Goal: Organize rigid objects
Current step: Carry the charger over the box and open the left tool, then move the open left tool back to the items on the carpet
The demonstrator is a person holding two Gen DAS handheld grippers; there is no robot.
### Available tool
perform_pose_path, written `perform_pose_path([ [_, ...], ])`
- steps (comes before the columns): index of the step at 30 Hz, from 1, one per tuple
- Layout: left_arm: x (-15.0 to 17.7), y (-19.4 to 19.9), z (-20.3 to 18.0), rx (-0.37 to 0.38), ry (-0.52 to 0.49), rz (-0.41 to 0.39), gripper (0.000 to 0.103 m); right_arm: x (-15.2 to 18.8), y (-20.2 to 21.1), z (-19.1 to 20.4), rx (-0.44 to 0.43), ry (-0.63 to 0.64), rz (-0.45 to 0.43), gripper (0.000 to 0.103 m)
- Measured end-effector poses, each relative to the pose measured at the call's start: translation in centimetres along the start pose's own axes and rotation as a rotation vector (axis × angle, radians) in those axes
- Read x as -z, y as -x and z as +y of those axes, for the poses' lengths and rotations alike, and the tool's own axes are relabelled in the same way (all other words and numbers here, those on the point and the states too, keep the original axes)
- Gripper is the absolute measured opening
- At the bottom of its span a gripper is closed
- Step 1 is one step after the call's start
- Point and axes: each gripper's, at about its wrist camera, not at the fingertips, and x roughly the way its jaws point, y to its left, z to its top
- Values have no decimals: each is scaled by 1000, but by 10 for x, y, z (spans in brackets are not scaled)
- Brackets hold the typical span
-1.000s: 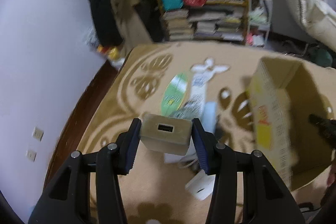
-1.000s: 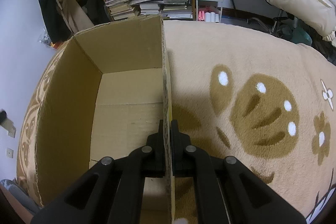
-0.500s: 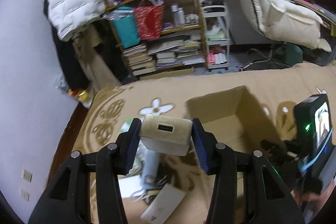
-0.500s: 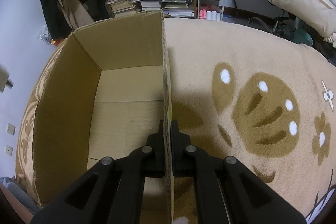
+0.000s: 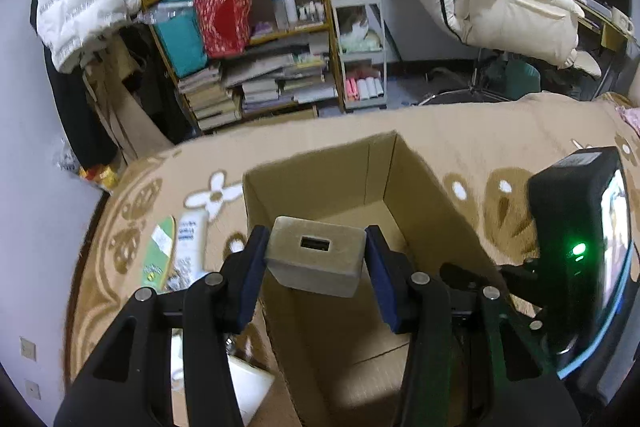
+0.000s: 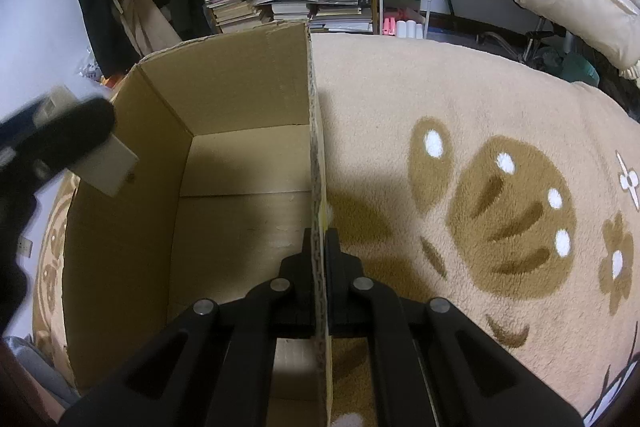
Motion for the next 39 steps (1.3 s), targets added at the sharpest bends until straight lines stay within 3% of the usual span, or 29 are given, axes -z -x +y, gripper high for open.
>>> perform_pose_path([
  [8,6,-3,14,13,36,40,47,1,0,-2,-7,3,-1,5],
  [10,6,2,16,-12,33,14,48,2,1,-2,-10,4,1,5],
  [17,7,18,31,-48,28,-8,72,2,3,0,-18,21,-7,6],
  [21,12,31,52,-49,63,-20,95,1,4,-1,-22,10,-11,5],
  [24,16,38,65,-74,70,-24,100,1,4,-5,-26,-7,-10,6],
  [33,39,24,107,-180,133,58,102,1,5,-4,-18,8,-12,5],
  [39,58,4,124,-172,197,127,102,0,6,-6,-17,11,-11,5],
])
